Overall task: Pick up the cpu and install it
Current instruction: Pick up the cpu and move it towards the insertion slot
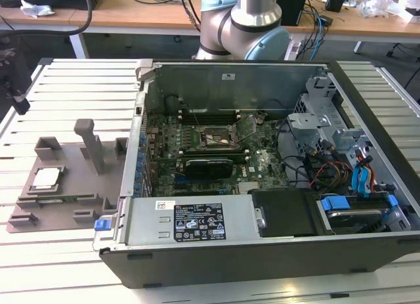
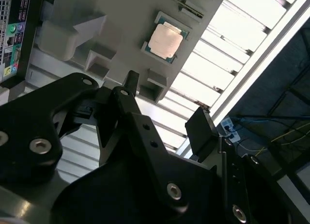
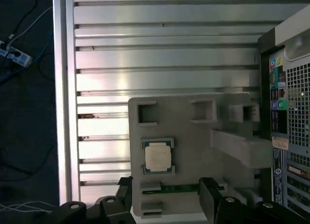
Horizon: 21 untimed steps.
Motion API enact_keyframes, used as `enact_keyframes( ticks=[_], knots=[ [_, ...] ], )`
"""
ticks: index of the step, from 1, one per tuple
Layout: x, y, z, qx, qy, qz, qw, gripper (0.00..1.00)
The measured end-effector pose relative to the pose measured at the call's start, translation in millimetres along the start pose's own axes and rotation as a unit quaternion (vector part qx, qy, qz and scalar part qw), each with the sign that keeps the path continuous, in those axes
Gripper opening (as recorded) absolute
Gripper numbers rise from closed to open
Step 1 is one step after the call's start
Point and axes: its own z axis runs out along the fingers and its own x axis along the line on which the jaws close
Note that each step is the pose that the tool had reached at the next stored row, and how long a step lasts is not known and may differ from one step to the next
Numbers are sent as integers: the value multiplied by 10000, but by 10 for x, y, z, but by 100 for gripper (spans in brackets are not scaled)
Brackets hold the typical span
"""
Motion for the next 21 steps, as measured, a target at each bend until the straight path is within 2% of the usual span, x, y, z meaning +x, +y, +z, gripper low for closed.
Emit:
enact_keyframes(
  ticks=[2, 5, 16, 21],
  knots=[
    [1, 0, 23, 3, -1, -101, 9999, 66],
    [3, 0, 91, 3, -1, -101, 9999, 66],
    [6, 0, 202, 4, -1, -101, 9999, 66],
    [8, 0, 275, 4, -1, -101, 9999, 66]
  ],
)
